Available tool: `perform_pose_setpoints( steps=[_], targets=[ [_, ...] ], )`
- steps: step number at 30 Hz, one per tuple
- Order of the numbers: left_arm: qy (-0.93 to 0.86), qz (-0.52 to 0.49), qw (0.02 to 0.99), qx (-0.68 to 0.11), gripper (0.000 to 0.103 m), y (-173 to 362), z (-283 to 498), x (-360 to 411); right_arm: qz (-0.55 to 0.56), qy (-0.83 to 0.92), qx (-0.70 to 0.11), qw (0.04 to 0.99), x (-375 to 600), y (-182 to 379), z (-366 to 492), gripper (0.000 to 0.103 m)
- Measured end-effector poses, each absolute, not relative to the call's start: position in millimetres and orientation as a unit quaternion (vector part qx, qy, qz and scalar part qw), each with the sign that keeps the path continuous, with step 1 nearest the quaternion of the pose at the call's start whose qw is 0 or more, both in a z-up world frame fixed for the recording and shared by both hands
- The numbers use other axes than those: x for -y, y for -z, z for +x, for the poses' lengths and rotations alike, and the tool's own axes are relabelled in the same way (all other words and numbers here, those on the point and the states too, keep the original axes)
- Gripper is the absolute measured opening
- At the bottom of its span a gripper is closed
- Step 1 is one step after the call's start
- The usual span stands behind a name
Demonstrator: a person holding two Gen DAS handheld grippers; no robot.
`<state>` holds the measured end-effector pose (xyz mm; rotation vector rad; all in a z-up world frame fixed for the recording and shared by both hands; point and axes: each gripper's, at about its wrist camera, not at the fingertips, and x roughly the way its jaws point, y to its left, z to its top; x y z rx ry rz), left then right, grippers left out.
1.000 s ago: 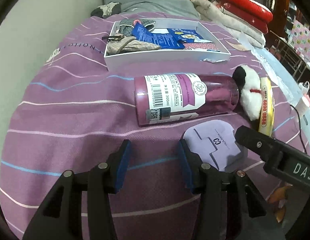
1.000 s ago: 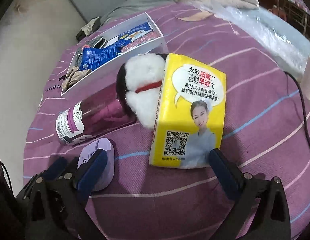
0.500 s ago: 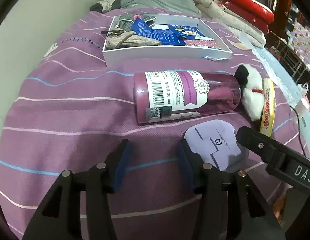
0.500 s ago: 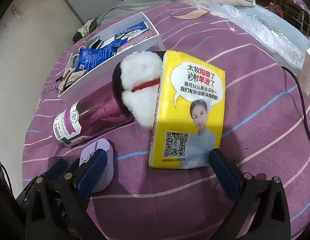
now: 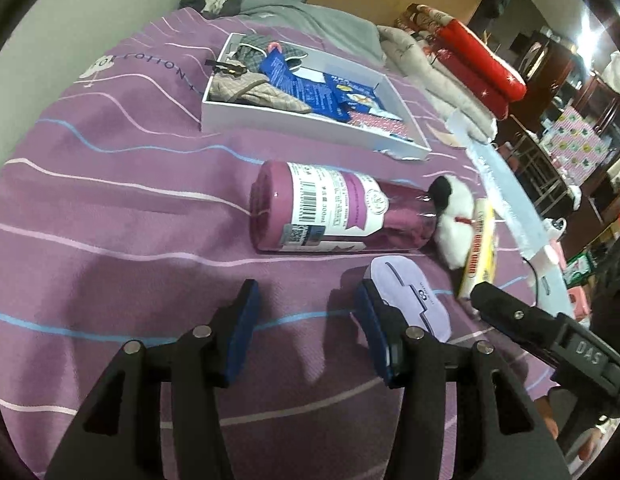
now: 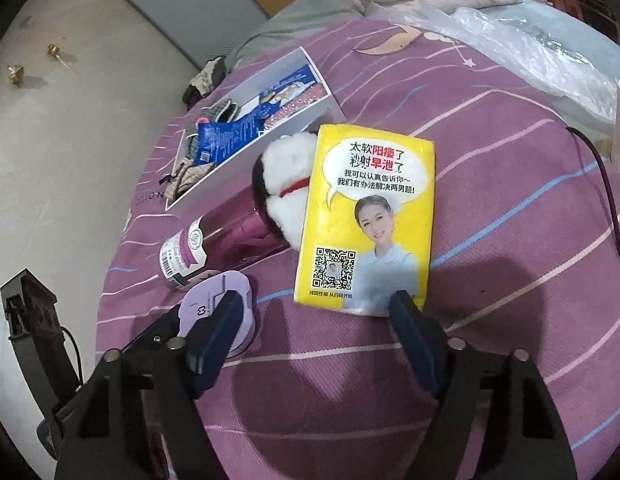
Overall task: Organize soft objects
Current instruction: 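Grasp the lavender eye pad with the left gripper while the right gripper grasps the yellow box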
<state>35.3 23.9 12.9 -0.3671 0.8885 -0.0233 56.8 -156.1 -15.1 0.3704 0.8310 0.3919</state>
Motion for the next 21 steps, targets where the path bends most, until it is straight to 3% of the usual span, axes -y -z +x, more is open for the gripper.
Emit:
perform_pose_setpoints(
  steps=[12, 21],
  targets=[
    [0.016, -0.181, 0.897, -0.404, 0.052, -29, 32, -25, 0.228, -0.164, -0.405, 0.870, 198, 14, 69, 0.071],
    [0.065, -0.138, 0.879, -0.452, 0.053, -23, 47, 9, 0.261, -0.173, -0.405, 0.859, 206, 21, 78, 0.071]
  ],
)
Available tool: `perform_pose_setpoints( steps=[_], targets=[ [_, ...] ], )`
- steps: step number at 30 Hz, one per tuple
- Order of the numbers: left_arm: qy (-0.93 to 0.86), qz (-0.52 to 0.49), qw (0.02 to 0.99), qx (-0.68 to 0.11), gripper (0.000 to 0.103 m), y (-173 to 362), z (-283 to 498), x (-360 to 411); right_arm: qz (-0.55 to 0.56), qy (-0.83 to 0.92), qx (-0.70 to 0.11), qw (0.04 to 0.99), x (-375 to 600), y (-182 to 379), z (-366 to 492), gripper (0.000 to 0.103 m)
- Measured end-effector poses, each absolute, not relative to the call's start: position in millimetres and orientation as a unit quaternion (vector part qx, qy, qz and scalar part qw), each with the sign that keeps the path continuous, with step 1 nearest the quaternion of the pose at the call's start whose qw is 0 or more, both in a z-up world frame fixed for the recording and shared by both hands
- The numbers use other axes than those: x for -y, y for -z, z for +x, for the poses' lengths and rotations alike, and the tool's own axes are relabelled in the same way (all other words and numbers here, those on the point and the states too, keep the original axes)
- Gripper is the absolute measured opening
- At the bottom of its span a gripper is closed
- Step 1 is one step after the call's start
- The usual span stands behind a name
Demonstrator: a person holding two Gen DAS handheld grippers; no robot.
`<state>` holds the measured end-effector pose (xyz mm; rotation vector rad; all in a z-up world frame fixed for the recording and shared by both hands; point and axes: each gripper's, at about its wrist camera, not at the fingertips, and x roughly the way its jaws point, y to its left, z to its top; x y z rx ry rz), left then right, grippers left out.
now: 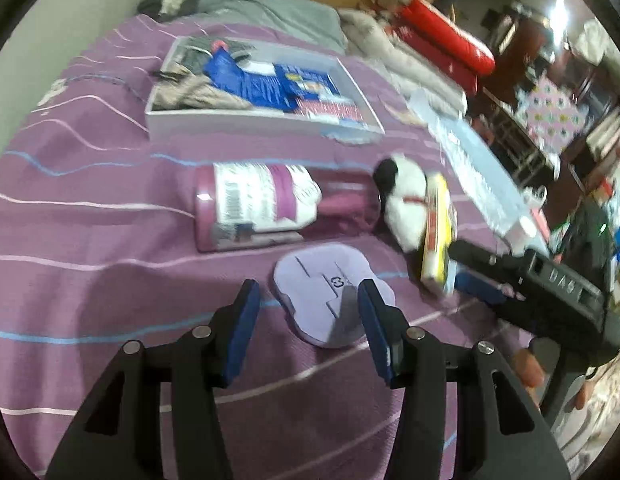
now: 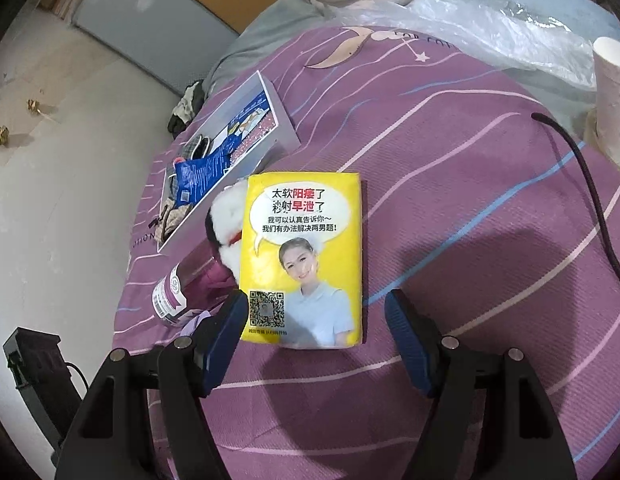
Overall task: Organize soft objects
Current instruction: 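Grasp the lavender eye pad with the left gripper while the right gripper grasps the yellow box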
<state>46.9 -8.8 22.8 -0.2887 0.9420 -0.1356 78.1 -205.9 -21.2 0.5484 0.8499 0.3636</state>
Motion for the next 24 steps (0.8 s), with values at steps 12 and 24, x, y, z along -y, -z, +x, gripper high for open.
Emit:
perform_pose_setpoints(
  steps=[12, 24],
  targets=[
    [0.072, -0.116, 0.869, -0.475, 0.063, -10, 59, 31, 0.247, -0.191, -0.412, 0.856, 189, 32, 90, 0.072],
    [0.055, -0.100, 0.882, -0.457, 0.064, -15, 43, 33, 0.209, -0.178, -0.403, 0.873, 179, 26, 83, 0.072]
  ],
)
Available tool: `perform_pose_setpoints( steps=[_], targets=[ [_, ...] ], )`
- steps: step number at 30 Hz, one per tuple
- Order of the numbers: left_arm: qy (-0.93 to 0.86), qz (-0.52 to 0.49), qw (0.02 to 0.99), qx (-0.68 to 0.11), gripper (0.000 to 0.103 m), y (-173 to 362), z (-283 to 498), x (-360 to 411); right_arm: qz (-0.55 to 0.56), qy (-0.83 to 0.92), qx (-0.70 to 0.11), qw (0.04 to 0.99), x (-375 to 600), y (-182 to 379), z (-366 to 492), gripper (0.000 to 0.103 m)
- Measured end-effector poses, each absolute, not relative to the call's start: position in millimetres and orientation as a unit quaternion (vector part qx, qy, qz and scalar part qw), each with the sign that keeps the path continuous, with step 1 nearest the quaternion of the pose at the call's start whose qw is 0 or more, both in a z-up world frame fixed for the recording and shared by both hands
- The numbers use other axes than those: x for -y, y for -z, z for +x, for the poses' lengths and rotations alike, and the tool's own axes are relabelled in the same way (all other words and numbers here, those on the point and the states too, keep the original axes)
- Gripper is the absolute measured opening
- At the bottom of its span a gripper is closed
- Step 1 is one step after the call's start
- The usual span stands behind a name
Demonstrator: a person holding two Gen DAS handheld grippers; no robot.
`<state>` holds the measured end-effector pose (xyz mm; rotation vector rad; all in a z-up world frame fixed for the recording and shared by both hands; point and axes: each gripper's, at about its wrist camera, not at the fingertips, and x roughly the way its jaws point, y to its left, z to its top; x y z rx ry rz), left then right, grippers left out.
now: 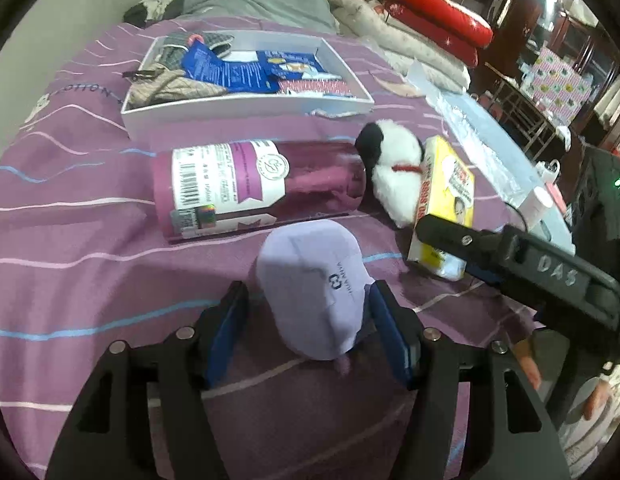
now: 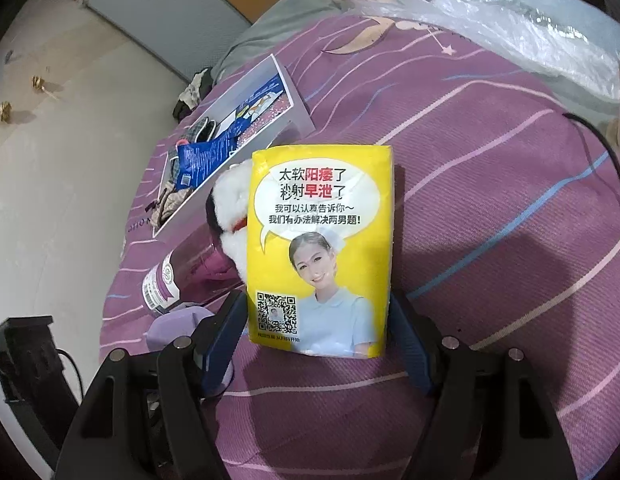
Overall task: Organize soft objects
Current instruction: 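Grasp the lavender eye pad with the left gripper while the right gripper grasps the yellow box, then carry the lavender pad and yellow box over the white box with both grippers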
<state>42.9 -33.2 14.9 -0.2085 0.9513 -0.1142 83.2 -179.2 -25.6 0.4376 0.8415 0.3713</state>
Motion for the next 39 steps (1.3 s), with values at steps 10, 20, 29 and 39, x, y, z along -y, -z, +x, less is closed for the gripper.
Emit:
perform_pose_setpoints(
  steps=[10, 20, 29, 39],
  targets=[
    [0.065, -0.138, 0.884, -0.443, 0.064, -23, 33, 23, 0.175, -0.164, -0.386, 0.891, 172, 18, 77, 0.072],
    [0.051, -0.123, 0.890, -0.436, 0.039, -31, 31, 26, 0.145, -0.167, -0.377, 0.899, 168, 11, 72, 0.068],
    [0.048, -0.116, 0.884, -0.450, 0.038, -25, 34, 30, 0.118, -0.176, -0.367, 0.906, 161, 3, 64, 0.064],
    [0.046, -0.104, 0.867, -0.485, 0.023, -5, 45, 33, 0.111, -0.176, -0.356, 0.911, 161, -4, 59, 0.063]
  ],
)
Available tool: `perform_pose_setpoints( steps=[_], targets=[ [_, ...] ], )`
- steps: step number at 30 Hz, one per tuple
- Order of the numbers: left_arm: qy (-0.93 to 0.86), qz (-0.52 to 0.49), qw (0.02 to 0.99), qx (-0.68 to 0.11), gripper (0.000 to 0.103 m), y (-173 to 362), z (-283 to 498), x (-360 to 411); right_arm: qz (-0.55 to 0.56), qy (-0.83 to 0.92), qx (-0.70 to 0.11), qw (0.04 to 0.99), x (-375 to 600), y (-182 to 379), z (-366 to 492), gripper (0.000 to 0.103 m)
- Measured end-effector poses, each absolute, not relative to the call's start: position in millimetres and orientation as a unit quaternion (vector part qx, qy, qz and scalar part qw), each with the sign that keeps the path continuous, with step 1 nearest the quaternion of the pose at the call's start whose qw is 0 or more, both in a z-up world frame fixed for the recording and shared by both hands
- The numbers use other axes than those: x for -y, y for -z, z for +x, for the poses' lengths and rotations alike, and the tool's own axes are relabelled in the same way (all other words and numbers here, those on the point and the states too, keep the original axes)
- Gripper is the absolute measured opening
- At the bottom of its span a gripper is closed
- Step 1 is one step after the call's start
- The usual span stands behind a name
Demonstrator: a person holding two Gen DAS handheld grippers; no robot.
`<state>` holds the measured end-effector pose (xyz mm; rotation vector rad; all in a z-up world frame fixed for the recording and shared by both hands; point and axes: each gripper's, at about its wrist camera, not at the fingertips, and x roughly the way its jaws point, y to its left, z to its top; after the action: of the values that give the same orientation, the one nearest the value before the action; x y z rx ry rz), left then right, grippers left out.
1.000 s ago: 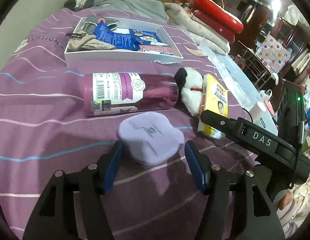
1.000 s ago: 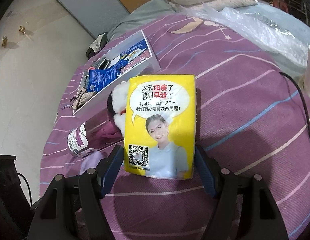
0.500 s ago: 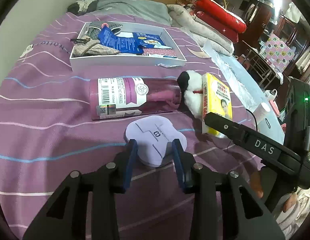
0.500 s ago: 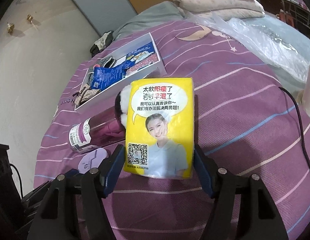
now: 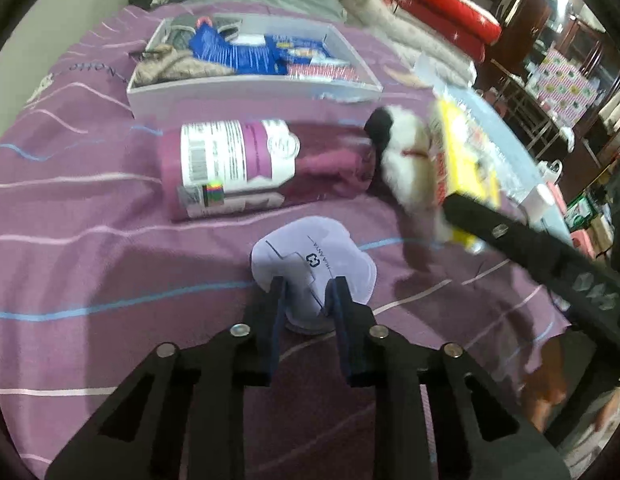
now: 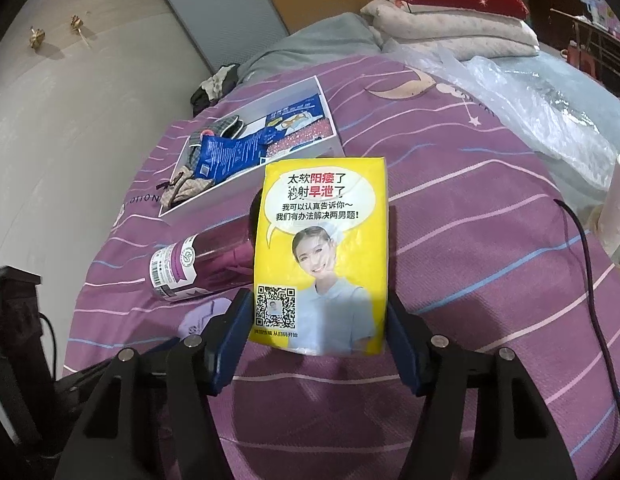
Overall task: Organize soft objects
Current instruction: 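Carry the lavender pad and yellow box over the white box with both grippers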
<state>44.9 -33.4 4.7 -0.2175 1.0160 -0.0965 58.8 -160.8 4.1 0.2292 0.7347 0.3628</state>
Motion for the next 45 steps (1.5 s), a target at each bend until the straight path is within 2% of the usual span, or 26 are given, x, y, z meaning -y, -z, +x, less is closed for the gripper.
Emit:
perform_pose_setpoints(
  steps=[10, 28, 34, 45],
  targets=[
    [0.028, -0.055, 0.888, -0.455, 0.014, -23, 36, 46, 0.104, -0.175, -0.338, 0.919, 161, -17, 47, 0.063],
    [0.027, -0.080, 0.921, -0.381, 0.014, -79, 50, 18, 0.124, -0.223, -0.346, 0.903, 152, -51, 63, 0.063],
    [0.029, -0.069, 0.925, -0.373, 0.015, -89, 68, 8, 0.102, -0.234, -0.357, 0.899, 145, -65, 85, 0.063],
    [0.047, -0.093, 0.913, -0.394, 0.016, -88, 125, -19, 0.132, -0.276, -0.422, 0.853, 147, -75, 162, 0.063]
  ],
)
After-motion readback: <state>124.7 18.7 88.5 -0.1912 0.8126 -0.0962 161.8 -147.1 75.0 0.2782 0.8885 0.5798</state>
